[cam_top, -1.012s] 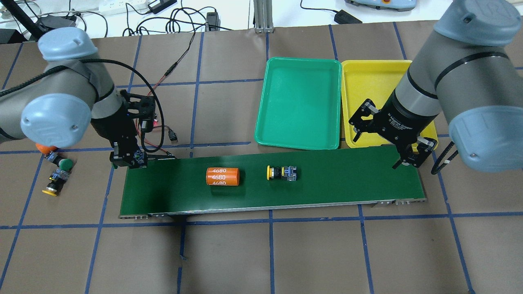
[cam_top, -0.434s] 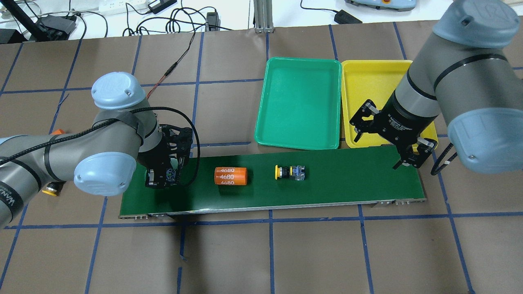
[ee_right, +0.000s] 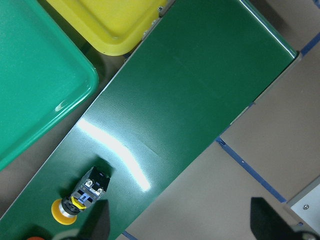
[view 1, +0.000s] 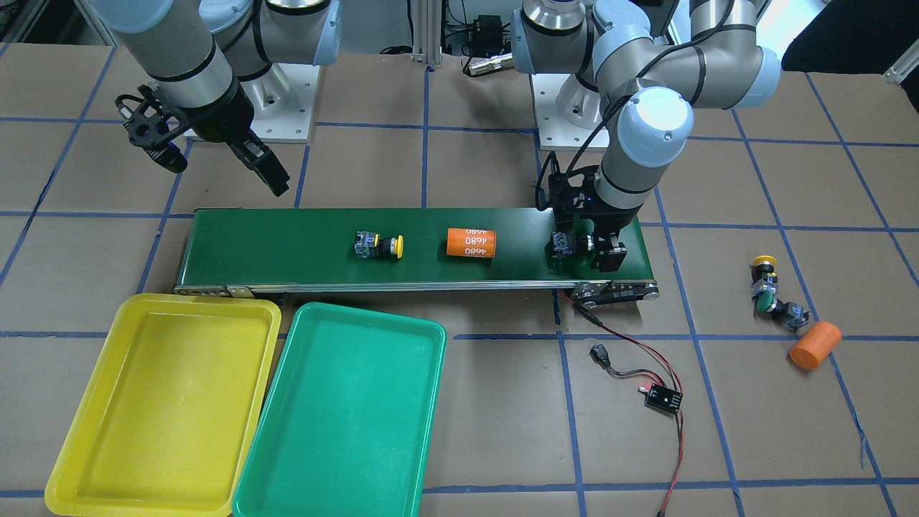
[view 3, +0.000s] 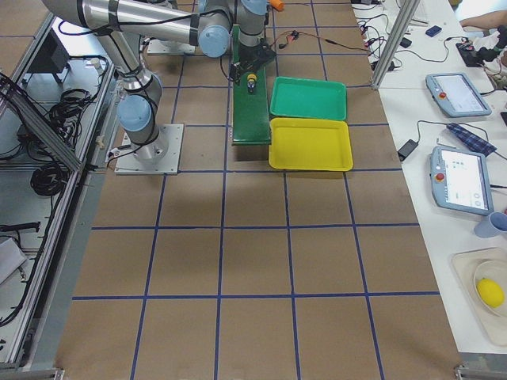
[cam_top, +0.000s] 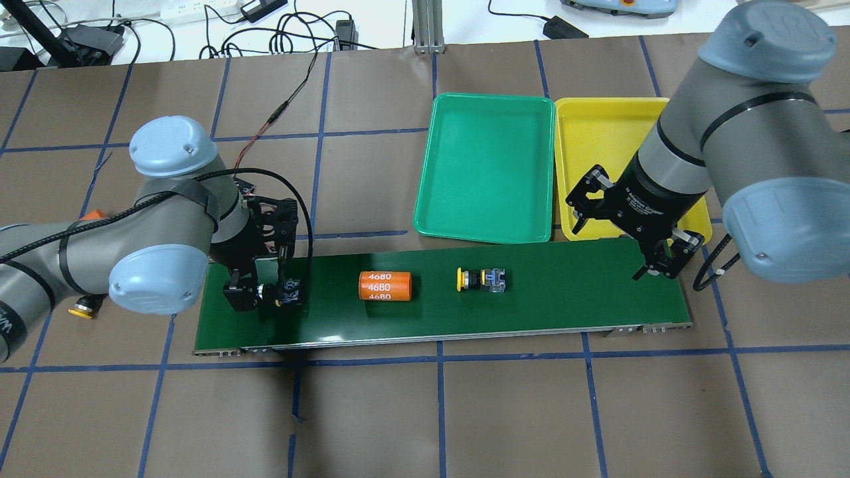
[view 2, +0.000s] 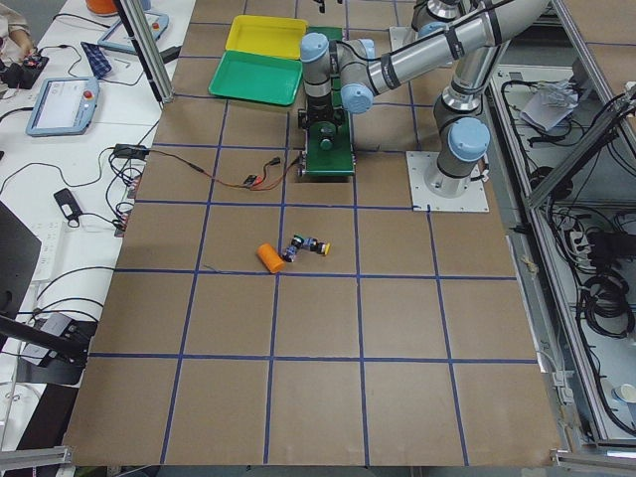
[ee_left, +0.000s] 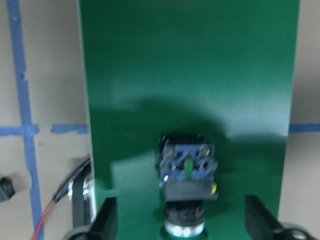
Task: Sort buttons by color to trays
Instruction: 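Place green-cap button on belt with left gripper while right gripper lowers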
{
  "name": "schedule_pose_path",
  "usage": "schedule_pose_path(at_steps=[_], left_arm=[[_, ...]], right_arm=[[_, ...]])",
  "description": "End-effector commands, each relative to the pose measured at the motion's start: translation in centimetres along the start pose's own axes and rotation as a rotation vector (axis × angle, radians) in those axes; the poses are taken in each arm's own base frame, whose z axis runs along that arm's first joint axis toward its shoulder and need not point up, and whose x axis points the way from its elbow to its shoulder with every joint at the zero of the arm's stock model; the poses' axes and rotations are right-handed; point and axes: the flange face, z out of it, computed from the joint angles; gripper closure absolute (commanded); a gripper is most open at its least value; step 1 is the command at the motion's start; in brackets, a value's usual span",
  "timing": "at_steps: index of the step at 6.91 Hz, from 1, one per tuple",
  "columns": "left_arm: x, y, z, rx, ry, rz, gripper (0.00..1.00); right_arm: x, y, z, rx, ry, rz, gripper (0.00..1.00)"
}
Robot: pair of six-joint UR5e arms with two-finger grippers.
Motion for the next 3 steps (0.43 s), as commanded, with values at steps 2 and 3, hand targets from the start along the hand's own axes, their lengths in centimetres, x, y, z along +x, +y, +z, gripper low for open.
schedule_pose_path(at_steps=[2, 3], left_arm=[[-4.6, 10.8, -1.5, 0.094, -0.026, -0.252, 0.00], [-5.4, 12.6, -0.7, 0.088, -0.019, -0.286, 0.00]], right_arm=[[0.0, -0.4, 4.2, 0.029, -0.046, 0.144, 0.00], [0.0, -0.5, 5.4, 0.049, -0.073, 0.162, 0.00]])
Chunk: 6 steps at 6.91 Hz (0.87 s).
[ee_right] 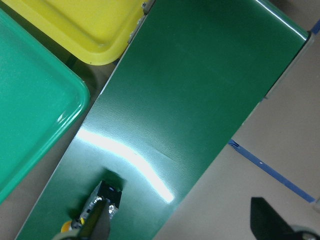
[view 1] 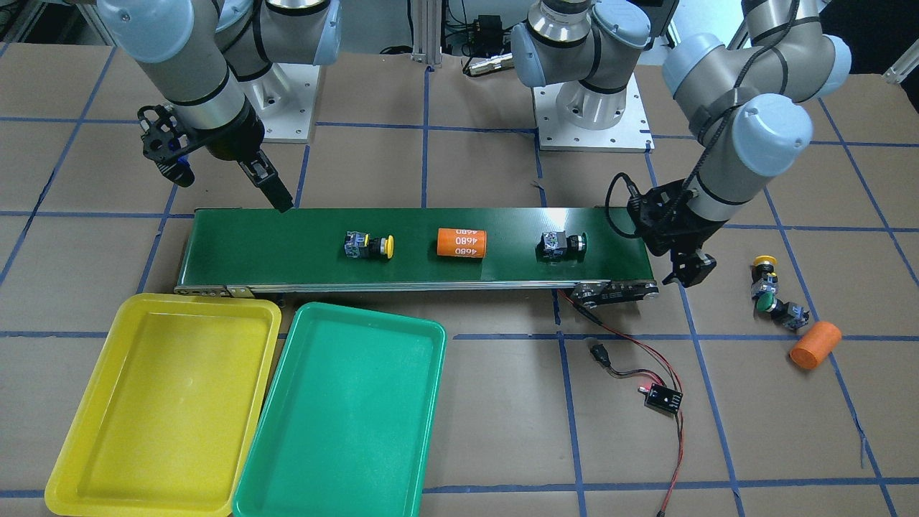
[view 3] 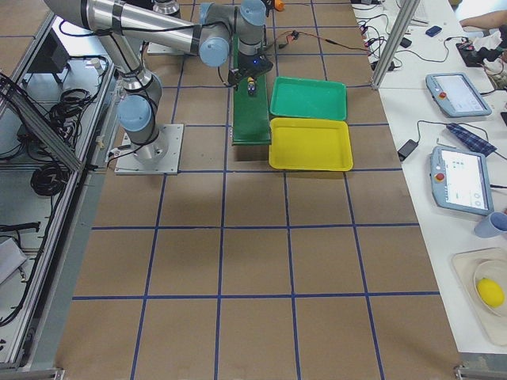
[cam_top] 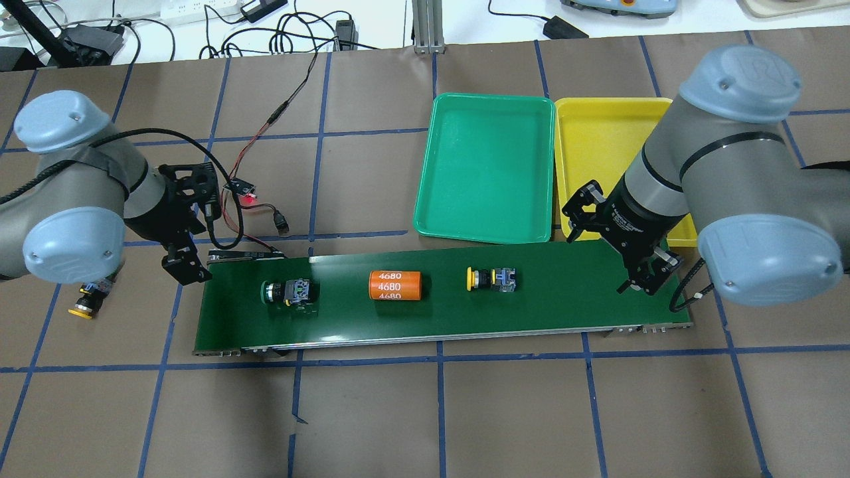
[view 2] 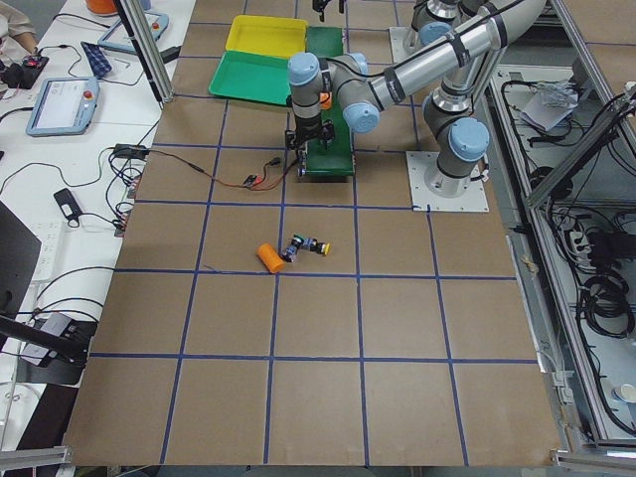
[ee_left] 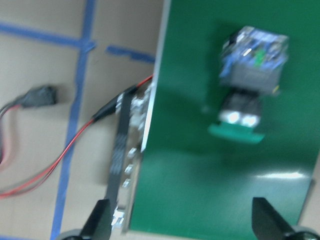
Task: Sort buttons by color to trays
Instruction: 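Grasp orange cylinder with left gripper while right gripper grasps yellow-base button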
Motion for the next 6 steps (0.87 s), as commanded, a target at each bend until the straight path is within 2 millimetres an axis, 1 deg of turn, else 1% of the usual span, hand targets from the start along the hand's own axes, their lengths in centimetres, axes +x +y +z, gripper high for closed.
schedule_pose_path(at_steps=[1, 2, 3, 4, 5, 6], left_arm=[[-4.0, 3.9, 0.2, 0.004, -0.059, -0.085, 0.00], [-7.2, 7.3, -0.6, 0.002, -0.106, -0.168, 0.00], [-11.8, 11.2, -2.7, 0.004, -0.170, -0.305, 0.00], [-15.0, 12.9, -2.6, -0.003, -0.184, -0.323, 0.00], [-17.2, 17.7, -0.5, -0.029, -0.153, -0.380, 0.00], [-18.2, 22.5, 2.9, -0.028, -0.108, -0.414, 0.00]], right_arm=[[0.2, -0.1, 2.5, 0.022, -0.035, 0.035, 0.00], [-0.1, -0.3, 2.5, 0.047, -0.074, 0.055, 0.00], [-0.7, -0.6, 3.9, 0.037, -0.057, 0.057, 0.00], [-0.8, -0.7, 4.9, 0.022, -0.034, 0.065, 0.00], [-0.9, -0.8, 5.0, 0.021, -0.036, 0.066, 0.00], [-0.9, -0.8, 6.0, 0.005, -0.023, 0.067, 0.00]])
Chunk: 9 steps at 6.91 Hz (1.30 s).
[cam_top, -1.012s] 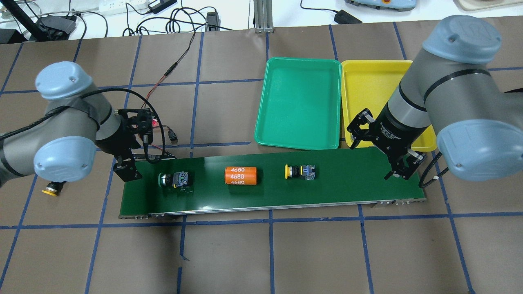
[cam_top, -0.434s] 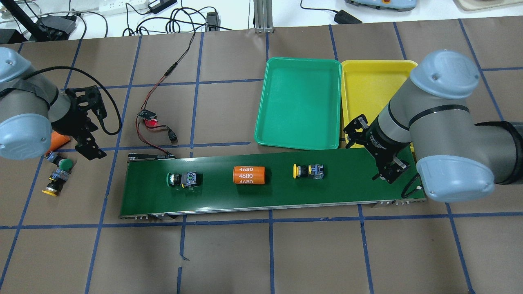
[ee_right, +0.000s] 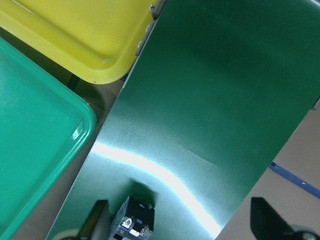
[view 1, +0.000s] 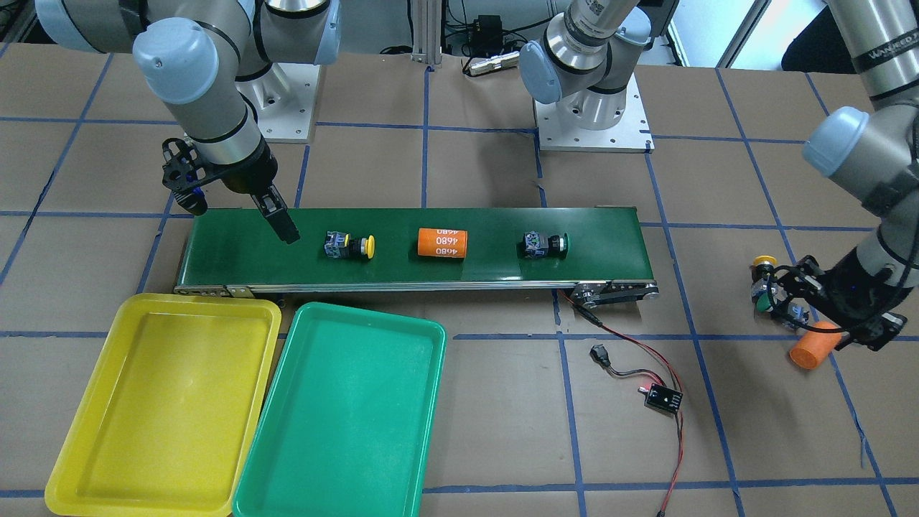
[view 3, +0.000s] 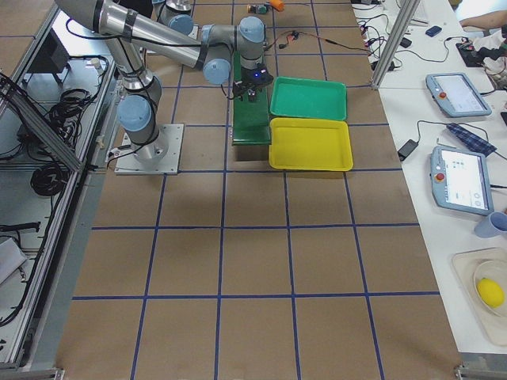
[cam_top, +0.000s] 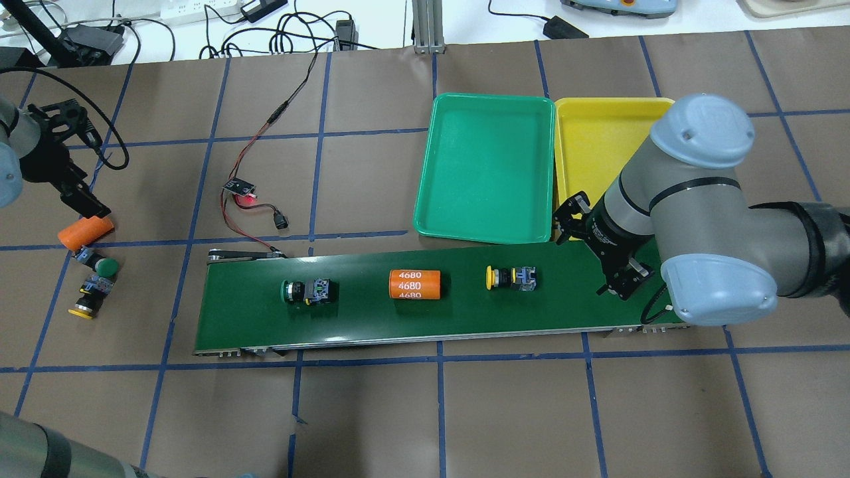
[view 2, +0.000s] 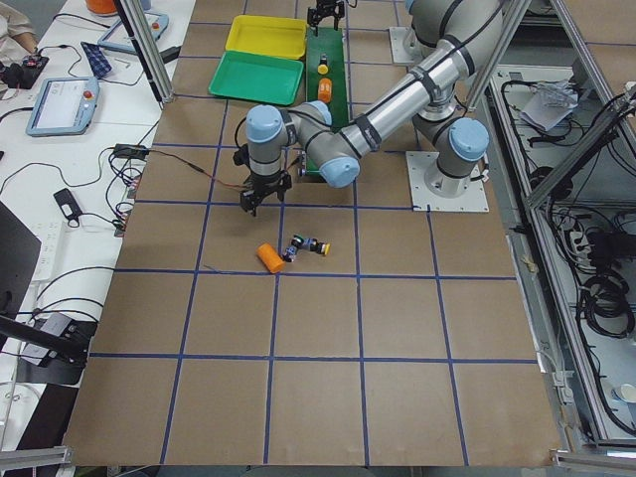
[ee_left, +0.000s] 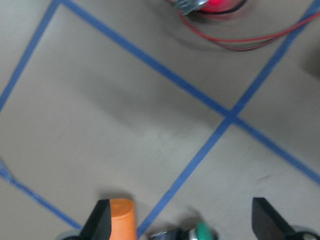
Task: Sort buttons by color to trays
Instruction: 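Grasp orange cylinder with left gripper while right gripper grasps yellow-base button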
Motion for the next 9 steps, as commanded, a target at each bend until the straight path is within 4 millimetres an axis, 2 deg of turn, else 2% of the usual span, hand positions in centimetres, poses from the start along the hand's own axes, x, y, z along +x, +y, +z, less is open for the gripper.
schedule_pose_path(at_steps=[1, 2, 3, 4, 5, 6, 7, 8, 9], left_arm=[[-3.8, 5.5, 6.3, -0.025, 0.061, -0.059, 0.00], [-3.9, 5.5, 8.2, -0.029, 0.092, -0.050, 0.00], [-4.1, 5.5, 8.9, -0.027, 0.092, -0.046, 0.00], [-4.4, 5.5, 8.7, -0.024, 0.074, -0.047, 0.00], [-4.6, 5.5, 8.9, -0.024, 0.075, -0.048, 0.05], [-4.7, 5.6, 9.0, -0.024, 0.075, -0.048, 0.21], [-5.0, 5.5, 8.9, -0.021, 0.071, -0.050, 0.33], [-5.5, 5.4, 8.6, -0.022, 0.060, -0.050, 0.37], [-5.8, 5.4, 9.1, -0.024, 0.065, -0.050, 0.36]], right_arm=[[-0.2, 0.2, 1.1, -0.036, 0.000, 0.007, 0.00], [-0.8, -0.1, 1.0, -0.020, -0.030, 0.003, 0.00], [-1.3, -0.5, 1.8, -0.019, -0.032, 0.005, 0.00], [-1.4, -0.6, 2.5, -0.026, -0.020, 0.010, 0.00], [-1.4, -0.7, 2.9, -0.031, -0.011, 0.012, 0.00], [-1.5, -0.9, 3.6, -0.039, 0.004, 0.015, 0.00], [-1.8, -1.1, 3.5, -0.027, 0.002, 0.013, 0.00], [-1.6, -1.0, 3.9, -0.037, 0.010, 0.013, 0.00], [-1.7, -1.2, 4.9, -0.052, 0.028, 0.017, 0.00]])
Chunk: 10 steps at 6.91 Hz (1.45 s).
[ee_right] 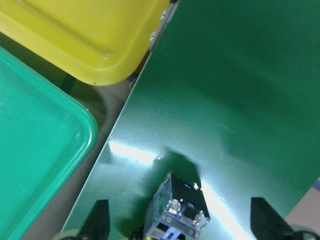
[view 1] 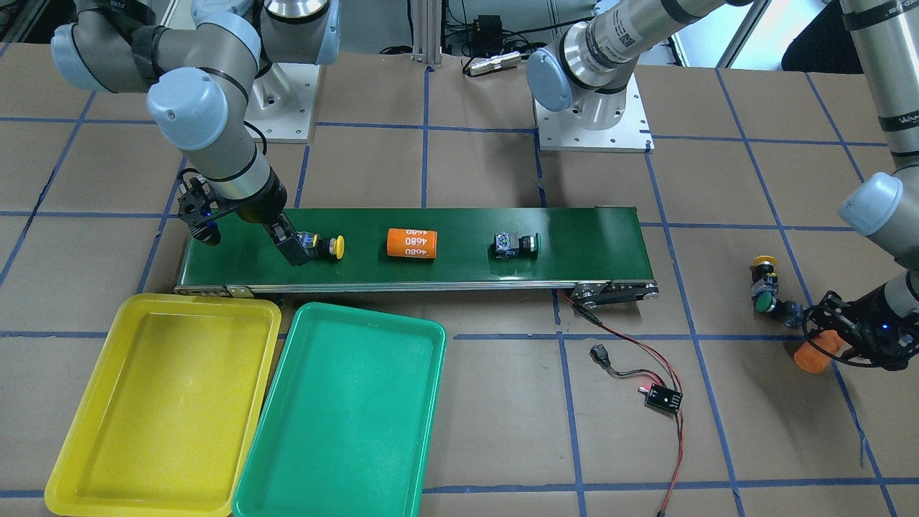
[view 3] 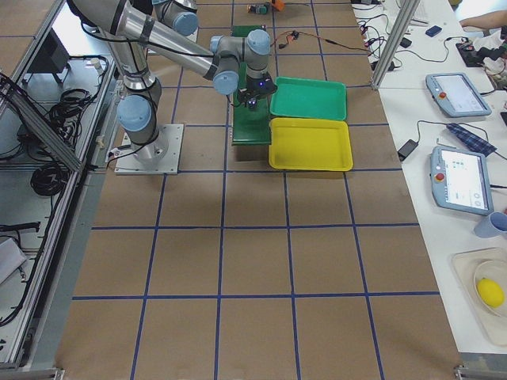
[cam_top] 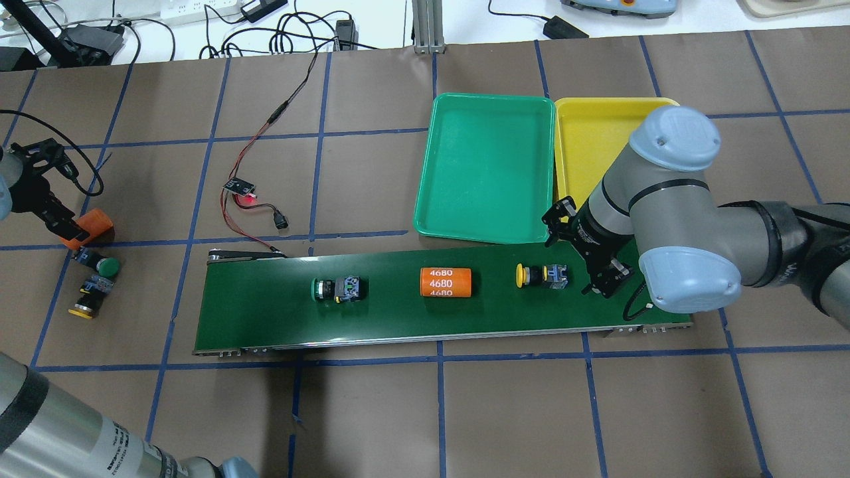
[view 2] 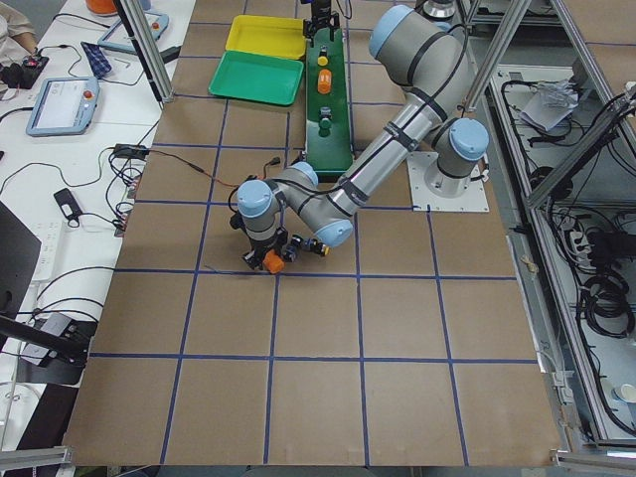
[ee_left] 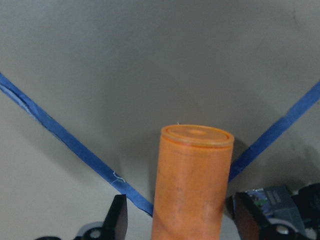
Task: Sort buttons by color to trays
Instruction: 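Lift yellow-base button into yellow tray with right gripper while left carries cylinder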
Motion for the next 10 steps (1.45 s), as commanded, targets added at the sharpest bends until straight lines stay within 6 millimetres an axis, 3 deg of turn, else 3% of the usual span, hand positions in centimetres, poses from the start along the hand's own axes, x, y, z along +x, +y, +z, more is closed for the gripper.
schedule_pose_path(at_steps=[1, 2, 3, 4, 5, 6, 8, 9, 10], left_arm=[[-0.5, 0.0, 1.0, -0.001, 0.010, -0.001, 0.35], [-0.5, 0.0, 1.1, -0.001, 0.012, -0.001, 0.35], [-0.6, 0.0, 1.3, -0.001, 0.014, -0.002, 0.35], [-0.6, 0.0, 1.5, 0.002, 0.017, -0.002, 0.37], [-0.6, 0.0, 1.6, -0.001, 0.018, -0.004, 0.60], [-0.5, 0.0, 1.5, -0.003, 0.018, -0.001, 0.82], [1.2, -1.5, -0.8, 0.000, 0.019, 0.039, 0.92], [3.3, -3.5, -2.2, 0.005, 0.065, 0.126, 0.96], [5.9, -6.7, -4.3, -0.010, 0.108, 0.198, 1.00]], right_arm=[[-0.3, -0.5, 1.4, -0.017, 0.025, 0.006, 0.00], [-0.4, -0.6, 1.4, -0.013, 0.028, 0.005, 0.11], [-0.4, -0.6, 1.3, -0.012, 0.026, 0.003, 0.55], [-0.6, -0.8, 1.0, 0.001, 0.022, -0.006, 0.79], [-0.7, -1.1, 0.7, 0.005, 0.017, -0.015, 1.00], [-0.8, -1.4, 0.1, 0.010, 0.015, -0.012, 1.00], [-1.0, -2.0, -1.1, 0.030, 0.003, -0.001, 1.00], [-0.9, -2.4, -2.9, 0.095, 0.019, -0.007, 1.00], [-1.6, -3.1, -5.1, 0.132, 0.033, -0.016, 1.00]])
